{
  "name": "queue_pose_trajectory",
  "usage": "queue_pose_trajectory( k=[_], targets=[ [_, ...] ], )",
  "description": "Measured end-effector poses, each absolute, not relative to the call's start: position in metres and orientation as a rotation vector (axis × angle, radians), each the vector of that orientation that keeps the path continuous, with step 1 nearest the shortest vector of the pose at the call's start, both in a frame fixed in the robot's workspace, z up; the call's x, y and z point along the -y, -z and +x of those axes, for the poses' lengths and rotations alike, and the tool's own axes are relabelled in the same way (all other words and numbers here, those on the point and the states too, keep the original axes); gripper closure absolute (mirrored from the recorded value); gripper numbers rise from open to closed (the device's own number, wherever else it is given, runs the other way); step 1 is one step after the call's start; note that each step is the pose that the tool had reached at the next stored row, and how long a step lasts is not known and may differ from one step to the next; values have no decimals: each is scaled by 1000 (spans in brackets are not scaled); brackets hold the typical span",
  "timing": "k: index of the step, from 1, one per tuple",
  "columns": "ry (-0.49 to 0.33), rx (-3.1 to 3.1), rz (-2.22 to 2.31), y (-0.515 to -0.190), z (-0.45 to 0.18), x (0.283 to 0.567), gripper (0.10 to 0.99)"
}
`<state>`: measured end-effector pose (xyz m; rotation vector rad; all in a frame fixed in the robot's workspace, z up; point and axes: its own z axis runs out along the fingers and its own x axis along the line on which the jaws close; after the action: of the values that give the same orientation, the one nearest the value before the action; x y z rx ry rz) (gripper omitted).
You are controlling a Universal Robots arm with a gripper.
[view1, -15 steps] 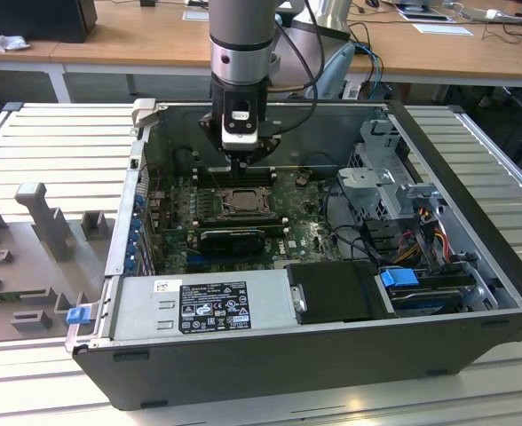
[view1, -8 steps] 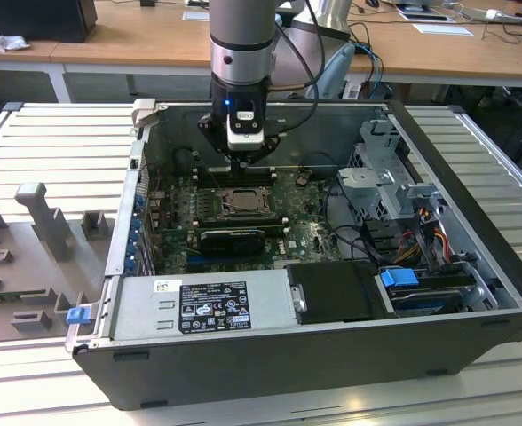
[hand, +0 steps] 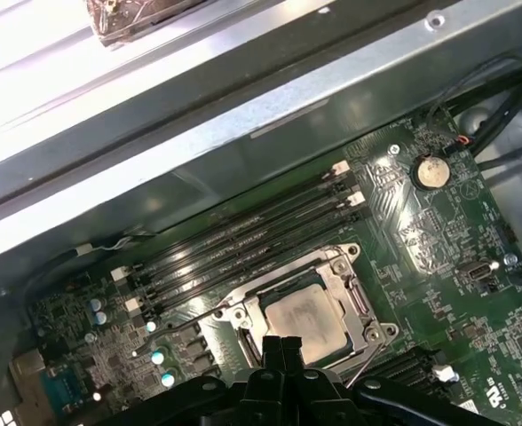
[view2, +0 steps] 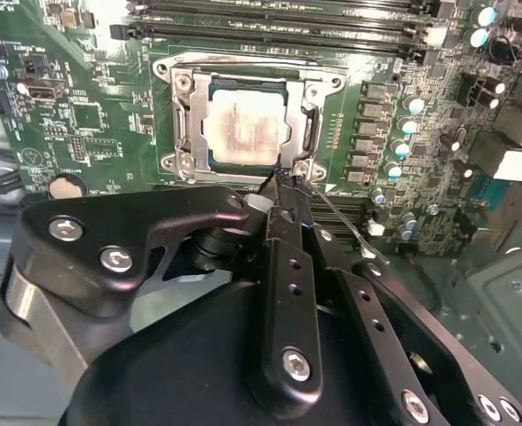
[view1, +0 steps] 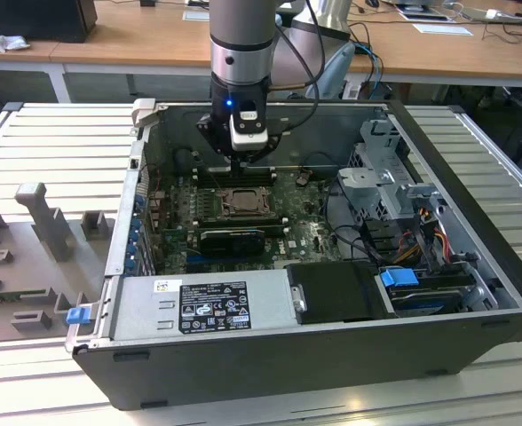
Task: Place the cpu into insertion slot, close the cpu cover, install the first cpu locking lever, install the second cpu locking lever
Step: 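Install the first cpu locking lever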
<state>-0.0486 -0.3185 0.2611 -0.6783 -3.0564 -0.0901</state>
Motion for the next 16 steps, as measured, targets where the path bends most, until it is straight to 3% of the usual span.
queue_pose_trajectory(
  k=[16],
  targets=[
    [89, 3089, -490, -261, -49, 318, 980]
  ],
)
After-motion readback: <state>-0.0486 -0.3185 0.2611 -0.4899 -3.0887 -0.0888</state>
